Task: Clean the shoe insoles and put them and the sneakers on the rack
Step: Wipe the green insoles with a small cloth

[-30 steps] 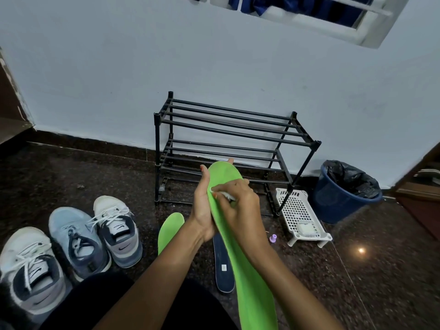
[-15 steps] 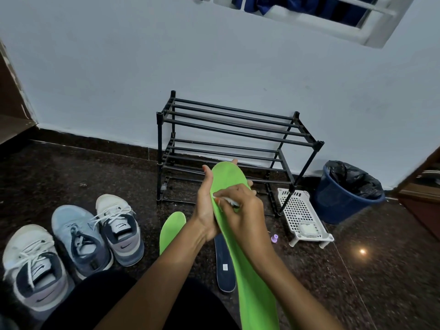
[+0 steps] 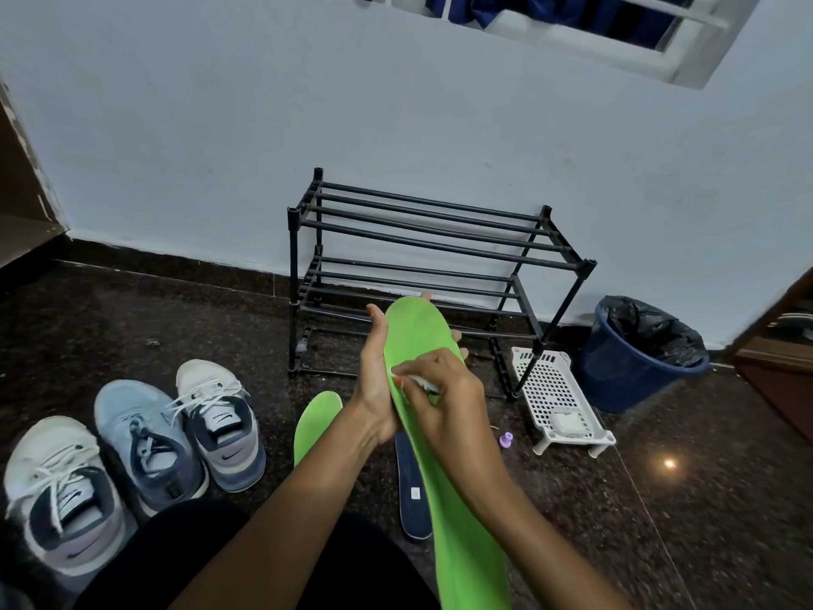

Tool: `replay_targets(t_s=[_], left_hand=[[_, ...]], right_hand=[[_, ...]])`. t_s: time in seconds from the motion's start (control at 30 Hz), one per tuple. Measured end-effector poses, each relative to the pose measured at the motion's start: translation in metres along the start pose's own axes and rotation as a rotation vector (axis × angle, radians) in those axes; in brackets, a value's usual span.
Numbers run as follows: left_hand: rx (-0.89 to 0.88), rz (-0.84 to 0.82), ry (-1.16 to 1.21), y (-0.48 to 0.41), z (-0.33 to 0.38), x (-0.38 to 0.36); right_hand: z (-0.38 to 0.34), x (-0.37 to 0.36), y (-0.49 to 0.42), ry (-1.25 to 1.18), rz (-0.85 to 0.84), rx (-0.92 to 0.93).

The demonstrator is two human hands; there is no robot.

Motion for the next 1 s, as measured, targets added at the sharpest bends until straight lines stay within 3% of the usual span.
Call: replay_targets(t_s=[0.27,0.6,0.83,1.0], left_hand=[[0.032,0.032,-0.010,0.003,-0.007,-0.007],[0.026,0.014,0.015,0.000,-0.003,-0.002],[0.035,-0.022,-0.039,0.002,-0.005,-0.004],[0.011,0.010,-0.018,-0.002,-0.002,0.003]], right_hand=[[0.005,0.007,-0.023,0.092,0.067,-0.052],[0.003,0.004,-0.002,0.016,0.004,-0.036],[0.015,0.014,-0.029,0.151,0.163,-0.061],[0.007,0.000,-0.011,0.058,0.073,-0.006]])
Point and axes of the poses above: each hand's wrist, its own y-axis away from the middle knuckle, its own x-axis out of the back of the hand, z = x × y, the point moved 2 cm from there along -y, towards the middle knuckle, and after that the axes turned 3 degrees about x, right-handed, at the moved point
